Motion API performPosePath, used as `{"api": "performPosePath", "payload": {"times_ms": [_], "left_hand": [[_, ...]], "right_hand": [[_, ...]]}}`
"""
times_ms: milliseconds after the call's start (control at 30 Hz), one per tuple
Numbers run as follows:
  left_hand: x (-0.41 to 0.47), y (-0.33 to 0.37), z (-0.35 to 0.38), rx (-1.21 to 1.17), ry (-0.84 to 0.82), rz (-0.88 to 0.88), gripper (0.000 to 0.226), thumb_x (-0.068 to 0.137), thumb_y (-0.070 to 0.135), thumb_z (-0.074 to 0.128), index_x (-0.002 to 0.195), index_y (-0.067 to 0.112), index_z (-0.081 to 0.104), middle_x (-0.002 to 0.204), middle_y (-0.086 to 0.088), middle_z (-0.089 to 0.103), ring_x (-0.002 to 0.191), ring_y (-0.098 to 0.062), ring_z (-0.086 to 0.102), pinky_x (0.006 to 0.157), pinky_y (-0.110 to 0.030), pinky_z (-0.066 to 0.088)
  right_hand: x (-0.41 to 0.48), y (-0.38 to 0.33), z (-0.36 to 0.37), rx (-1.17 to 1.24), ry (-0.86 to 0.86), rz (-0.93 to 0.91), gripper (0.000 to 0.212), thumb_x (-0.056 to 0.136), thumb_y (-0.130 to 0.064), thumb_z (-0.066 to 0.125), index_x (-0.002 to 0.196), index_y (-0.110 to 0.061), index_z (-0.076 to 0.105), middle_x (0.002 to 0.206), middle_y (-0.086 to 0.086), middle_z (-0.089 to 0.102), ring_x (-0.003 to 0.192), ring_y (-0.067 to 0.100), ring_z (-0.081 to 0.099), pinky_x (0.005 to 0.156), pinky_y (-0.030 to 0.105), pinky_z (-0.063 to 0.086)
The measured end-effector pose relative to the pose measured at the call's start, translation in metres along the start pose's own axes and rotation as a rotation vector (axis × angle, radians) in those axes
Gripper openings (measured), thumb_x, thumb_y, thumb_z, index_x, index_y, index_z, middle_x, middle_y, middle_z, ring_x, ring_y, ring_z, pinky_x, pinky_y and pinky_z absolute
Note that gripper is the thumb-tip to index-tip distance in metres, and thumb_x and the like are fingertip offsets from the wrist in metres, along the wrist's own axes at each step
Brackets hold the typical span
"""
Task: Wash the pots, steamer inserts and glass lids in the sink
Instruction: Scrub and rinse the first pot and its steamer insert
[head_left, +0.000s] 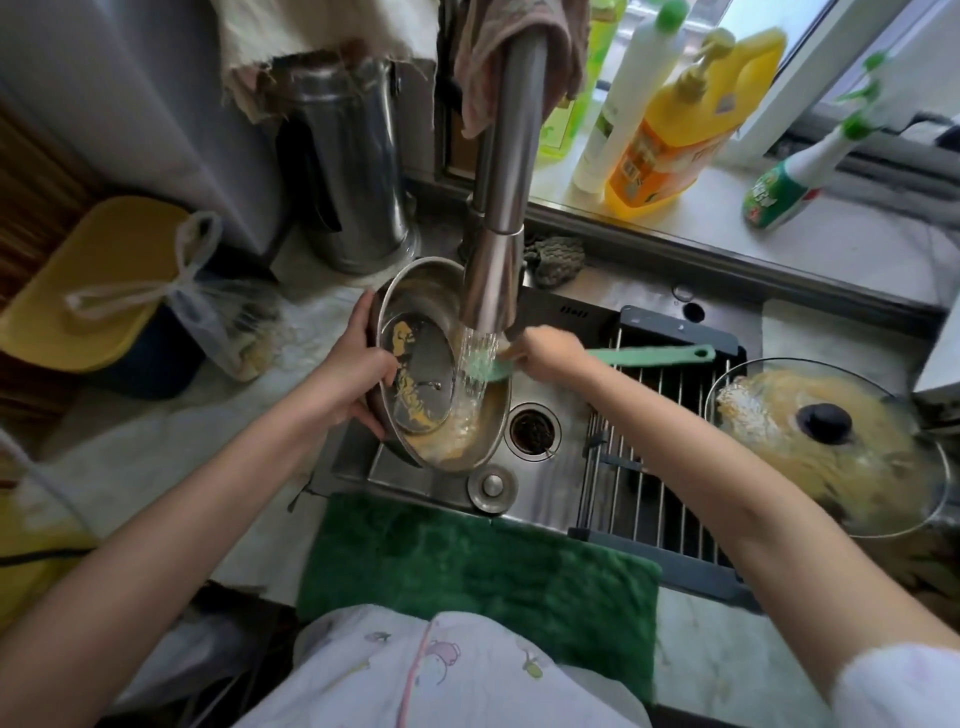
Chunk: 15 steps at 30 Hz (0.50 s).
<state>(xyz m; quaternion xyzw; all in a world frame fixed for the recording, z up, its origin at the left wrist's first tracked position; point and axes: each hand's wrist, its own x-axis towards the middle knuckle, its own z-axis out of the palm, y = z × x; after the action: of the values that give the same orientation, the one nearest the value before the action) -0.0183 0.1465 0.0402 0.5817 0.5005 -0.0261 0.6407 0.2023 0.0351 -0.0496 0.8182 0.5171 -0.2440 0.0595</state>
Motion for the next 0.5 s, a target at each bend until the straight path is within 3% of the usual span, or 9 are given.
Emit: {"api": "performPosePath", "payload": {"times_ms": [100, 200, 300, 367, 433, 500], "left_hand": [[-0.002, -0.002, 0.003, 0.114, -0.002, 0.025, 0.099, 0.078, -0.009, 0.043, 0.141, 0.057, 0.006, 0.145, 0.001, 0.029, 0.091, -0.042, 0.06, 0.039, -0.038, 0.051], [0.002, -0.004, 0.002, 0.101, 0.026, 0.045, 0.099, 0.077, -0.007, 0.044, 0.14, 0.059, 0.007, 0.145, 0.0, 0.03, 0.095, -0.043, 0.059, 0.04, -0.039, 0.051], [0.006, -0.009, 0.002, -0.019, 0.068, 0.072, 0.095, 0.078, -0.007, 0.044, 0.142, 0.054, 0.01, 0.142, 0.002, 0.036, 0.094, -0.04, 0.061, 0.044, -0.045, 0.054], [0.009, -0.016, 0.005, -0.059, 0.111, 0.098, 0.096, 0.077, -0.006, 0.045, 0.142, 0.054, 0.01, 0.14, 0.005, 0.037, 0.1, -0.04, 0.057, 0.045, -0.051, 0.054], [0.012, -0.025, 0.01, -0.059, 0.138, 0.116, 0.097, 0.076, -0.005, 0.046, 0.14, 0.058, 0.01, 0.14, 0.004, 0.036, 0.103, -0.039, 0.055, 0.045, -0.052, 0.054], [0.014, -0.031, 0.013, -0.057, 0.134, 0.124, 0.098, 0.075, -0.006, 0.045, 0.139, 0.06, 0.009, 0.142, 0.004, 0.034, 0.104, -0.04, 0.055, 0.045, -0.047, 0.054]], "right_hand": [[0.008, 0.001, 0.001, -0.173, 0.255, -0.13, 0.041, 0.09, -0.007, 0.048, 0.127, -0.02, 0.06, 0.104, 0.017, 0.063, 0.084, 0.036, 0.065, 0.065, 0.039, 0.048], [-0.002, 0.0, 0.02, -0.119, 0.309, -0.085, 0.049, 0.09, -0.003, 0.049, 0.134, -0.023, 0.054, 0.096, 0.017, 0.061, 0.076, 0.036, 0.065, 0.061, 0.042, 0.049], [-0.02, -0.017, 0.045, -0.046, 0.102, 0.032, 0.05, 0.09, -0.007, 0.044, 0.135, -0.027, 0.051, 0.103, 0.01, 0.065, 0.092, 0.031, 0.065, 0.069, 0.038, 0.049], [-0.034, -0.035, 0.057, 0.169, -0.076, 0.042, 0.042, 0.09, -0.01, 0.046, 0.127, -0.022, 0.06, 0.108, 0.008, 0.067, 0.095, 0.027, 0.064, 0.067, 0.031, 0.046], [-0.046, -0.05, 0.064, 0.462, -0.246, 0.05, 0.034, 0.092, -0.012, 0.051, 0.122, -0.019, 0.065, 0.099, 0.0, 0.069, 0.073, 0.015, 0.061, 0.056, 0.02, 0.041], [-0.056, -0.062, 0.061, 0.752, -0.373, 0.084, 0.032, 0.094, -0.013, 0.053, 0.122, -0.02, 0.064, 0.073, -0.007, 0.061, 0.049, 0.007, 0.044, 0.042, 0.016, 0.035]]}}
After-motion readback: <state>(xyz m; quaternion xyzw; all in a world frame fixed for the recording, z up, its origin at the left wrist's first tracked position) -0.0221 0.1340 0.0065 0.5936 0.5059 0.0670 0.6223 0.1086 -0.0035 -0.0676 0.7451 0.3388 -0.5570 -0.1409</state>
